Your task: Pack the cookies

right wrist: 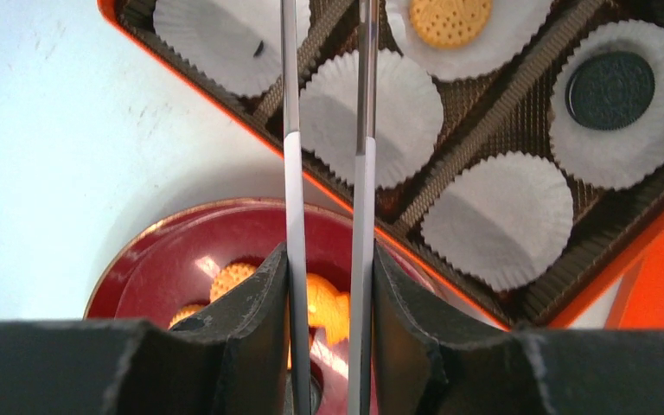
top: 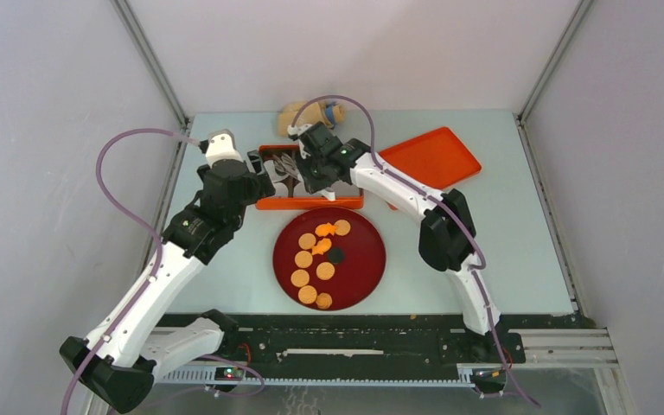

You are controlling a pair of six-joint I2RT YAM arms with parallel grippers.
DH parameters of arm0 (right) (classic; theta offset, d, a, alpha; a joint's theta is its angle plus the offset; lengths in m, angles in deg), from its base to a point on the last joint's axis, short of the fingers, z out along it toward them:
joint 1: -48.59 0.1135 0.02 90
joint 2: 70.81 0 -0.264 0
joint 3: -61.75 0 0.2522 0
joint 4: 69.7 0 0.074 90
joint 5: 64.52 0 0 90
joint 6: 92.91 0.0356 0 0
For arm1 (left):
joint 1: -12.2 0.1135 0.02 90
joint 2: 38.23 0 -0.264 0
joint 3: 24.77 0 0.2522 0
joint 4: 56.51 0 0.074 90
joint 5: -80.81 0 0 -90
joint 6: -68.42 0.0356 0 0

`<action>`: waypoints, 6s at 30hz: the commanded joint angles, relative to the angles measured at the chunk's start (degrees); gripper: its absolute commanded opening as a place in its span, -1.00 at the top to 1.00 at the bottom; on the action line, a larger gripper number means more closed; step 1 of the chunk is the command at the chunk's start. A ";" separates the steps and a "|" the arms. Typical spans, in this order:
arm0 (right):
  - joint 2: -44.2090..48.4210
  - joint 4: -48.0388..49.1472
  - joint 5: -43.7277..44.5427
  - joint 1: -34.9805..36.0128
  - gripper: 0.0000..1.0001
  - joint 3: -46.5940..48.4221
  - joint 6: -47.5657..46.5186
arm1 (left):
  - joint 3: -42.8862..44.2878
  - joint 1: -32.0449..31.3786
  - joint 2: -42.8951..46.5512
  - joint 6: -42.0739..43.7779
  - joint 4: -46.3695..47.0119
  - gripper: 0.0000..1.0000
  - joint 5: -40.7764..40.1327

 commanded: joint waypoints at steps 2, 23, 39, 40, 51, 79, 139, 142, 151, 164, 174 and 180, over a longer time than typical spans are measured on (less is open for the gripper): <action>11.26 5.21 1.28 0.16 0.36 -5.52 0.17 | 1.56 0.41 0.33 1.04 2.26 -0.66 1.35; 55.94 -8.37 16.22 22.71 0.36 -55.06 16.93 | 0.04 0.34 -4.81 -3.14 6.43 -0.62 13.02; 53.77 -3.09 16.60 26.49 0.35 -63.66 22.69 | -2.46 0.32 -0.83 -4.67 7.07 -0.61 16.07; 53.49 -2.92 16.08 26.46 0.34 -63.44 22.72 | -2.62 0.32 -0.63 -4.55 7.07 -0.61 15.96; 50.14 0.26 10.36 25.23 0.34 -61.75 20.32 | -3.60 0.36 0.66 -3.88 6.94 -0.63 14.87; 48.57 -4.71 9.55 24.24 -0.09 -57.20 18.59 | -4.11 0.45 5.17 -3.29 4.88 -0.64 14.02; 44.63 -10.05 12.68 25.26 0.01 -54.44 21.40 | -3.88 0.50 9.30 -2.77 3.24 -0.68 13.54; 45.42 -10.52 11.78 24.93 0.04 -54.42 21.08 | -4.00 0.50 9.34 -2.91 3.38 -0.68 13.57; 46.79 -11.39 14.79 24.07 0.55 -49.38 17.79 | -3.07 0.50 9.46 -2.74 3.46 -0.68 13.41; 35.06 -1.07 11.23 13.51 0.67 -30.06 6.65 | -0.46 6.80 8.19 -4.39 2.33 -0.70 12.24; 12.95 -0.95 5.61 9.33 0.69 -5.82 0.85 | -0.84 8.78 8.07 -2.86 1.17 -0.70 12.06; 7.53 -1.66 3.40 7.46 0.69 -1.69 0.45 | -1.41 9.69 7.90 -2.43 0.97 -0.70 12.26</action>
